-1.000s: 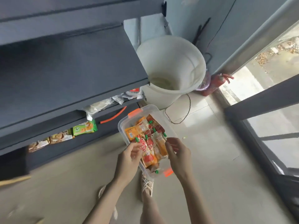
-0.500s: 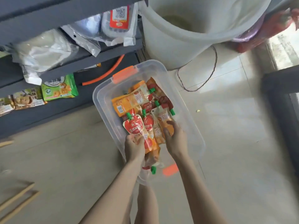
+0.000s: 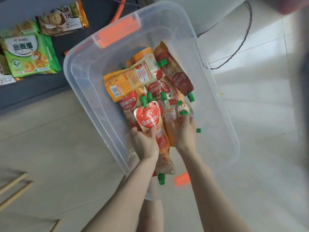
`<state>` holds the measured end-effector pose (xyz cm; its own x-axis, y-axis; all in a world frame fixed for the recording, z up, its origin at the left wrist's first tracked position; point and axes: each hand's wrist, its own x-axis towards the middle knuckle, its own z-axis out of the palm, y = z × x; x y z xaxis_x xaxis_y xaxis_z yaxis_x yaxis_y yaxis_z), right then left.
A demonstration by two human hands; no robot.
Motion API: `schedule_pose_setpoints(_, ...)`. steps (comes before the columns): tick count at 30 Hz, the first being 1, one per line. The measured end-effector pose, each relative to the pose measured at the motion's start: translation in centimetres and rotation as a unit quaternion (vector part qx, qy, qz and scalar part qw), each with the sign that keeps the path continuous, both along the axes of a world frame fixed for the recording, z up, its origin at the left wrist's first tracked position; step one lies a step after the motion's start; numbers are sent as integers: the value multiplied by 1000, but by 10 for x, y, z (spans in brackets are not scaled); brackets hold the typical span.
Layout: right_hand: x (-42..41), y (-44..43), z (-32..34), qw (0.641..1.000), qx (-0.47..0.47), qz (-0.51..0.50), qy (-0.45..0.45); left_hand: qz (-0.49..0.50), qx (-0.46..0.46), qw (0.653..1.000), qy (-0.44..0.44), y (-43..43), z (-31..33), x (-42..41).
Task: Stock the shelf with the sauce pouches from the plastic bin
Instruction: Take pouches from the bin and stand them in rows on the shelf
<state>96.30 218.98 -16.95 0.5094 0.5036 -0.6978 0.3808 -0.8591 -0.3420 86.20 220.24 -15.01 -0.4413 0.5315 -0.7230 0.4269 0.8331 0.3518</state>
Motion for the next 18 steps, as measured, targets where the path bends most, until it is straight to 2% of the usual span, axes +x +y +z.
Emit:
schedule_pose_setpoints(4, -2, -2, 1, 999, 6, -38, 30, -12, -28, 999, -31, 4, -6, -5)
schedule_pose_setpoints(8, 6, 3, 1, 997, -11, -7, 74, -40, -19, 997, -69, 3, -2, -11)
schedule_pose_setpoints(13, 12, 6, 39, 991, 58, -39, 111, -38, 37, 988, -144, 1, 33, -7)
schedule_pose_setpoints(18, 4, 3, 90, 973, 108, -55, 195, -47, 58, 976, -204, 7, 79, -22)
